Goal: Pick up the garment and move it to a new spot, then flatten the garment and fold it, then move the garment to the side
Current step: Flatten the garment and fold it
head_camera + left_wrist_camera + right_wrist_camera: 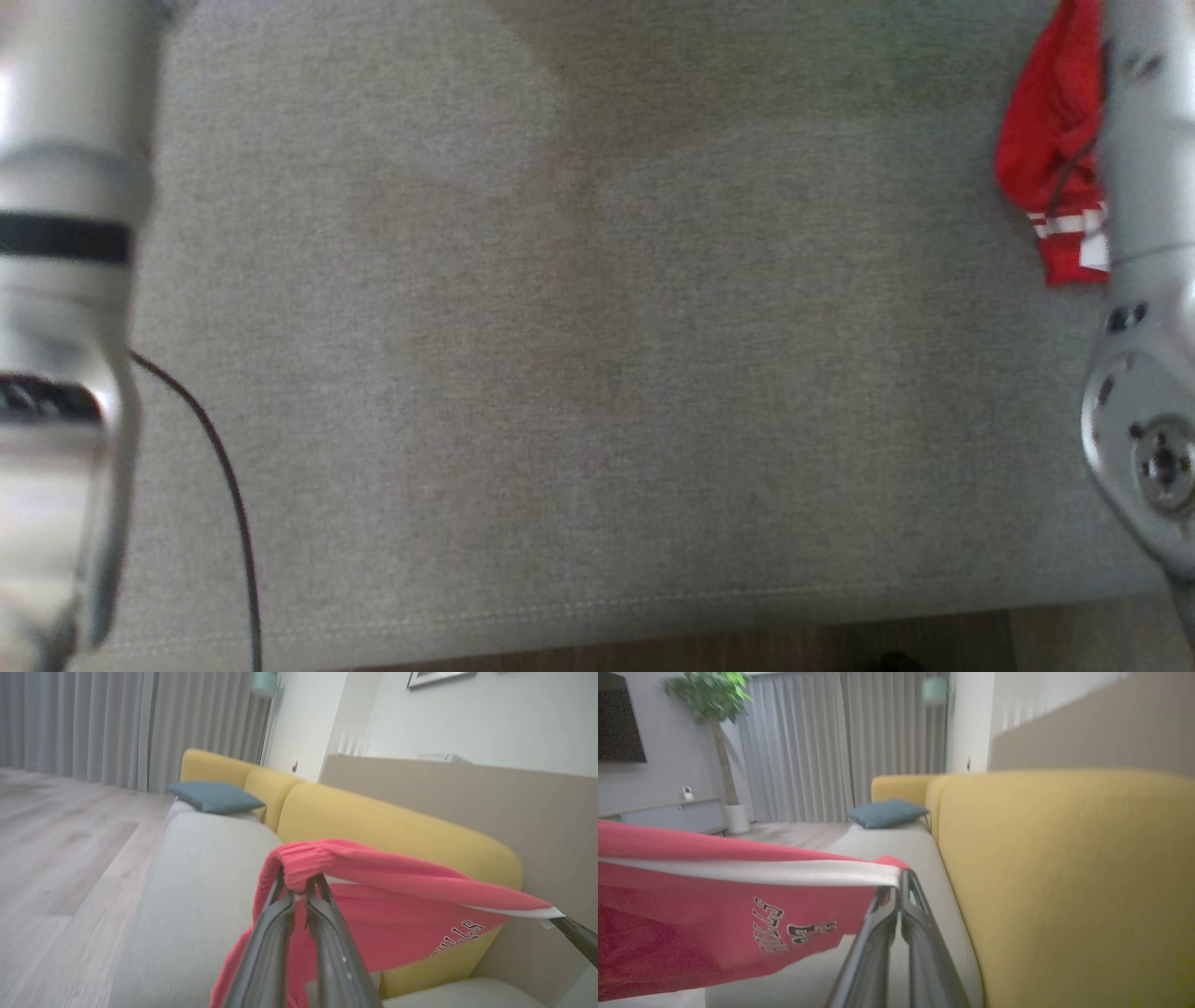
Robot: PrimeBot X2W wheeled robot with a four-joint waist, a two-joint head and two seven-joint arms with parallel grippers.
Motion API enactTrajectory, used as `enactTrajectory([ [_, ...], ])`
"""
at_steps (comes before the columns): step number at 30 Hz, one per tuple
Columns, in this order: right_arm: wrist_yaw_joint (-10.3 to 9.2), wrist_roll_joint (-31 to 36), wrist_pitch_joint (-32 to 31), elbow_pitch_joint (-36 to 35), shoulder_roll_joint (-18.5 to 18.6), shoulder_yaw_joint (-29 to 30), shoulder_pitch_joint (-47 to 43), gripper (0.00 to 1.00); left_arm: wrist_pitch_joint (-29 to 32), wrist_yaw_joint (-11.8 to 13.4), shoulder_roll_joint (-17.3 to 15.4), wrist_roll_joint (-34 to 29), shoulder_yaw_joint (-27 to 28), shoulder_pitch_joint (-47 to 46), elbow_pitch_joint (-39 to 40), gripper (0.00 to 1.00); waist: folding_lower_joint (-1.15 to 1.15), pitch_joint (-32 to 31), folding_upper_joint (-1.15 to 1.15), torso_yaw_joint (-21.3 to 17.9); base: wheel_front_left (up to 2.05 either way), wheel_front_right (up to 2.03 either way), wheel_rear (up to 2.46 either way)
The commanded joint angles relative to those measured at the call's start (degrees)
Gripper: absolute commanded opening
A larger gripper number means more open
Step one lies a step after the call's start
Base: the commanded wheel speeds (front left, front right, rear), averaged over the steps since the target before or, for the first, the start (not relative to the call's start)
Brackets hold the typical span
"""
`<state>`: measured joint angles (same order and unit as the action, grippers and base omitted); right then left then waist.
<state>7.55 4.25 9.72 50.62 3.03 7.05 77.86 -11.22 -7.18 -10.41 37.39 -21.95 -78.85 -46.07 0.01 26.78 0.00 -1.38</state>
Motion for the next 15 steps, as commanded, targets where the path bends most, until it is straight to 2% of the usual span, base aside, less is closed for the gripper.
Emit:
enactTrajectory([
  [1, -0.06, -1.0, 0.72, 0.18, -0.12, -0.19, -0.46, 0.0, -0.94, -0.09, -3.14, 0.47, 1.07, 0.27, 0.22, 0.0, -0.01, 0.33, 0.0, 0.3, 0.0, 0.0, 0.0],
  [4, -0.06, -2.18, 2.22, 6.12, -0.13, -2.07, -3.98, 0.0, -2.3, -0.26, -1.35, 2.73, -0.66, 5.55, -2.26, 0.0, -0.01, 0.12, 0.0, 0.67, 0.0, 0.0, 0.0],
  [8, -0.06, -1.95, 3.31, 12.47, -0.14, -5.04, -10.04, 0.0, -3.26, -0.28, -0.33, 4.97, -6.22, 14.52, -1.92, 0.0, -0.01, -1.27, 0.0, 1.11, 0.0, 0.0, 0.0],
  [15, -0.06, -0.36, 2.06, 19.16, 0.75, -8.6, -17.38, 0.0, -3.73, -0.3, -3.58, 4.46, -17.1, 27.9, 1.87, 0.0, -0.01, -5.99, 0.0, 1.32, 0.0, 0.0, 0.0],
])
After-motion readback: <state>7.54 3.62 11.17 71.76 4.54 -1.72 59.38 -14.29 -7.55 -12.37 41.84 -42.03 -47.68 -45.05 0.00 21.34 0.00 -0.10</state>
